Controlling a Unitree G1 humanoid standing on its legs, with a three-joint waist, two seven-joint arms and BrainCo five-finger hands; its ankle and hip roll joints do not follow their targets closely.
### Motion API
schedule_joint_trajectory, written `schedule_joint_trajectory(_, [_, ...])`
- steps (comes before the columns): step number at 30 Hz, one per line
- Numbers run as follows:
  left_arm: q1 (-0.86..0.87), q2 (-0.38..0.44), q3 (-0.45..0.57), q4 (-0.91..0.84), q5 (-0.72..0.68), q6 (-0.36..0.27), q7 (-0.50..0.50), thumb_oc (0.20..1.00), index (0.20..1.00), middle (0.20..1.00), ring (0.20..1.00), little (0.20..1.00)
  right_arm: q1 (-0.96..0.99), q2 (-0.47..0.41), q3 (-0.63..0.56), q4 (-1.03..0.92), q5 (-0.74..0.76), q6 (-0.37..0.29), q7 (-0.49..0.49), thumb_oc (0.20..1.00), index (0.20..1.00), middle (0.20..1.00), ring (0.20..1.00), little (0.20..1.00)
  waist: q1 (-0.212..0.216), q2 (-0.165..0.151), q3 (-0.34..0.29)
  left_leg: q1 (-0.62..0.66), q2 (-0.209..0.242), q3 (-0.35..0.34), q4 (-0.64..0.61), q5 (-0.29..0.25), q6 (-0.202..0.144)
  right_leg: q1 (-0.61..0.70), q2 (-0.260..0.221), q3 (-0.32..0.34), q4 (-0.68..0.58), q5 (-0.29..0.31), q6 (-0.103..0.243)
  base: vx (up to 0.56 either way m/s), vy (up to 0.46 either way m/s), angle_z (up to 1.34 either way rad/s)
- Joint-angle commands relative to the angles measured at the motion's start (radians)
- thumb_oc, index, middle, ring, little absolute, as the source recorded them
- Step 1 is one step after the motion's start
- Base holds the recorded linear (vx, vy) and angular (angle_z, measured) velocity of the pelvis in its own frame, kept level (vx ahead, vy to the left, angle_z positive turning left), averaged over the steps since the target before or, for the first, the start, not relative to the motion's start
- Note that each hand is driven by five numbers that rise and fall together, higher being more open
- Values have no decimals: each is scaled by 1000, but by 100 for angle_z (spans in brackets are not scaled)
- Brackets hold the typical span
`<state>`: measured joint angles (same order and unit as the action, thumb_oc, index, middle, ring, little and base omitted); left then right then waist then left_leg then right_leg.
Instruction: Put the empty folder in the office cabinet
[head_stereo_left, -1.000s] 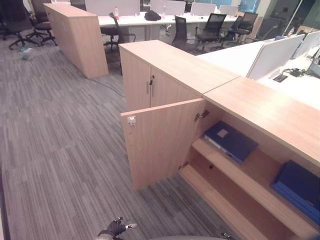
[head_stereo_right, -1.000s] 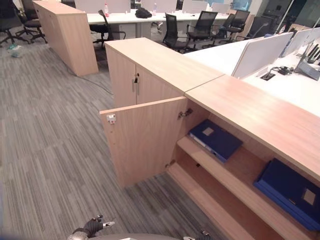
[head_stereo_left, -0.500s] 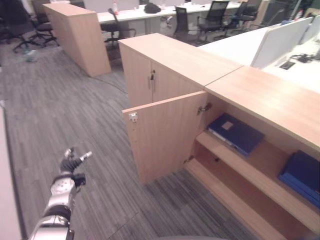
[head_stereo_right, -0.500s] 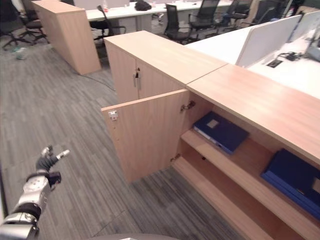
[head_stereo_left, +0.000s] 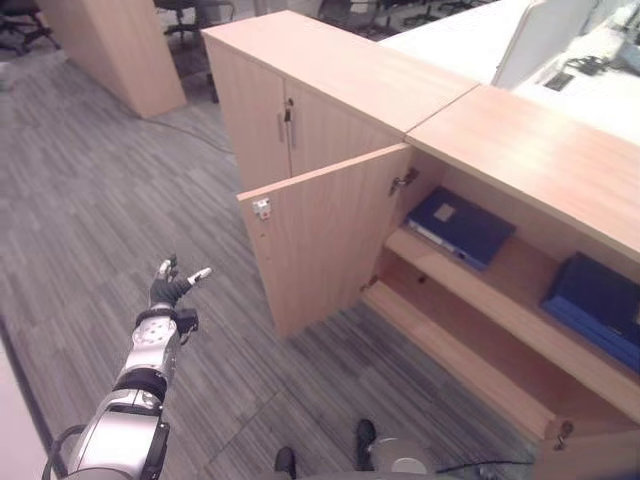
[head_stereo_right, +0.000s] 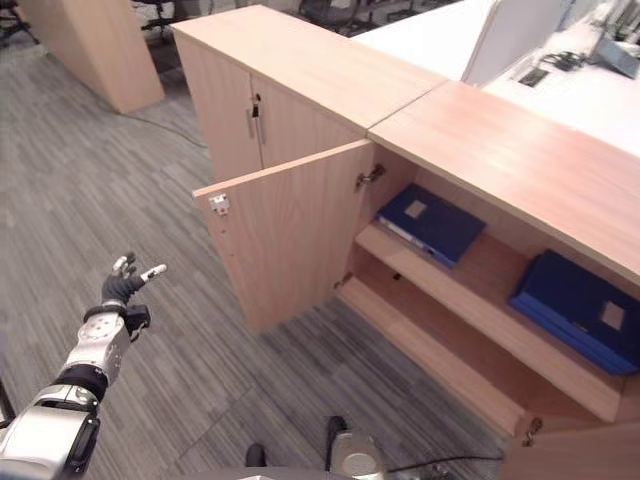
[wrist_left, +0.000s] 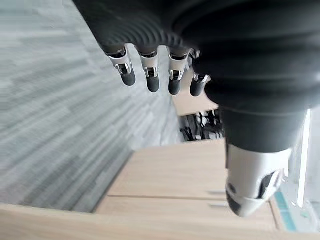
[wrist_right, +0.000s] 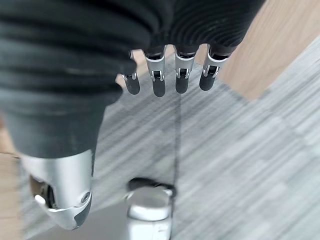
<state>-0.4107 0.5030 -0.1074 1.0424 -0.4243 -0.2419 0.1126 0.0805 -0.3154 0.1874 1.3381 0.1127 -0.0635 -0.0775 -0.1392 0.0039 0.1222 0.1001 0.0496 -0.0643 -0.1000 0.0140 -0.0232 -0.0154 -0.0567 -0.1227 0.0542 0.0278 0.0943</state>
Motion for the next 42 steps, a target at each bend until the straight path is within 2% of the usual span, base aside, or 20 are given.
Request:
schedule_joint_trajectory(1, [-106, 17, -4, -7, -7, -63, -5, 1000, 1000, 1000, 1000, 1000, -14, -17, -11, 13, 49, -22, -5, 1000, 1000, 1000, 1000, 1000, -20, -10, -60, 106, -9, 52, 54, -120, -55, -28, -28, 15, 18, -21, 50, 122, -67, 11])
schedule_joint_trajectory(2, [-107, 17, -5, -6, -7, -64, -5, 1000, 1000, 1000, 1000, 1000, -14, -18, -12, 13, 49, -22, -5, 1000, 1000, 1000, 1000, 1000, -21, -9, -60, 105, -8, 51, 55, -121, -55, -27, -27, 14, 17, -22, 49, 116, -82, 27])
schedule_joint_trajectory(3, [-114, 11, -13, -3, -4, -65, -6, 1000, 1000, 1000, 1000, 1000, -14, -24, -12, 13, 46, -24, -5, 1000, 1000, 1000, 1000, 1000, -26, -6, -62, 98, 7, 59, 74, -116, -74, -15, -26, 5, 7, -30, 42, 25, -133, 30])
schedule_joint_trajectory(4, [-154, 1, -45, -9, -5, -62, -12, 1000, 1000, 1000, 1000, 1000, -31, -57, -14, 6, 44, -25, -10, 1000, 1000, 1000, 1000, 1000, -28, -22, -31, -19, 32, 96, 295, -15, -138, 23, -36, -20, -18, -30, 20, 20, -131, 30])
schedule_joint_trajectory(5, [-155, 1, -46, -9, -5, -62, -13, 1000, 1000, 1000, 1000, 1000, -32, -57, -14, 6, 44, -25, -10, 1000, 1000, 1000, 1000, 1000, -29, -22, -31, -24, 32, 94, 303, -18, -138, 23, -35, -21, -19, -30, 19, -32, -137, 24])
schedule_joint_trajectory(6, [-162, 3, -48, -9, -7, -62, -12, 1000, 1000, 1000, 1000, 1000, -45, -67, -12, 6, 42, -24, -14, 1000, 1000, 1000, 1000, 1000, -21, -33, -25, -54, 30, 97, 374, -5, -142, 39, -37, -18, -31, -29, 13, 42, -74, 25])
schedule_joint_trajectory(7, [-167, 3, -51, 2, -1, -60, -13, 1000, 1000, 1000, 1000, 1000, -52, -75, -11, 7, 39, -22, -13, 1000, 1000, 1000, 1000, 1000, -19, -39, -24, -70, 45, 108, 398, 2, -141, 49, -41, -17, -40, -34, 10, 95, -80, 12])
schedule_joint_trajectory(8, [-172, 2, -56, 12, 2, -58, -14, 1000, 1000, 1000, 1000, 1000, -52, -82, -9, 4, 39, -21, -10, 1000, 1000, 1000, 1000, 1000, -15, -45, -25, -83, 69, 127, 397, 7, -135, 66, -45, -9, -52, -40, 12, 192, -33, 0])
schedule_joint_trajectory(9, [-173, 8, -69, 17, 12, -56, -16, 1000, 1000, 1000, 1000, 1000, -54, -96, -5, -24, 46, -26, -8, 1000, 1000, 1000, 1000, 1000, -2, -55, -30, -105, 88, 141, 331, -6, -119, 83, -51, 1, -68, -44, 19, 223, -12, -5])
schedule_joint_trajectory(11, [-170, 17, -75, 17, 26, -52, -21, 1000, 1000, 1000, 1000, 1000, -52, -100, -3, -39, 51, -29, -7, 1000, 1000, 1000, 1000, 1000, 15, -59, -32, -100, 69, 130, 275, -21, -105, 98, -47, 16, -83, -45, 23, 182, -9, -23])
schedule_joint_trajectory(12, [-173, 27, -86, 32, 40, -43, -25, 1000, 1000, 1000, 1000, 1000, -60, -107, 9, -39, 48, -34, -16, 1000, 1000, 1000, 1000, 1000, 44, -53, -34, -149, 35, 70, 186, 13, -94, 116, -24, 34, -103, -48, 26, 138, -16, -34])
schedule_joint_trajectory(13, [-177, 46, -80, 38, 42, -49, -32, 1000, 1000, 1000, 1000, 1000, -72, -97, 13, -47, 52, -35, -9, 1000, 1000, 1000, 1000, 1000, 50, -52, -38, -132, 25, 39, 133, 14, -93, 122, -17, 58, -107, -50, 29, 134, -19, -28])
schedule_joint_trajectory(20, [-163, 69, -81, 37, 59, -42, -39, 1000, 1000, 1000, 1000, 1000, -42, -55, 37, -68, 58, -45, 10, 1000, 1000, 1000, 1000, 1000, 44, -39, -72, -28, 17, 27, 39, 13, -78, 158, -15, 88, -115, -57, 34, 135, 36, -45])
schedule_joint_trajectory(25, [-150, 93, -69, 32, 68, -40, -43, 1000, 1000, 1000, 1000, 1000, -29, -20, 60, -83, 49, -44, 21, 1000, 1000, 1000, 1000, 1000, 40, -38, -80, 7, 16, 53, 19, 0, -68, 158, -21, 103, -124, -47, 46, 47, 61, -8])
schedule_joint_trajectory(27, [-144, 115, -54, 39, 76, -39, -45, 1000, 1000, 1000, 1000, 1000, -12, 3, 86, -89, 23, -39, 34, 1000, 1000, 1000, 1000, 1000, 41, -43, -86, 20, 14, 83, 13, -17, -59, 146, -26, 111, -131, -37, 61, 33, 67, -14])
schedule_joint_trajectory(42, [-169, 154, -70, 83, 112, -29, -64, 1000, 1000, 1000, 1000, 1000, -7, -7, 63, -94, 28, -30, 46, 1000, 1000, 1000, 1000, 1000, 23, -64, -80, 30, -1, 130, 13, -54, -32, 120, -58, 148, -126, -20, 94, 20, 63, -17])
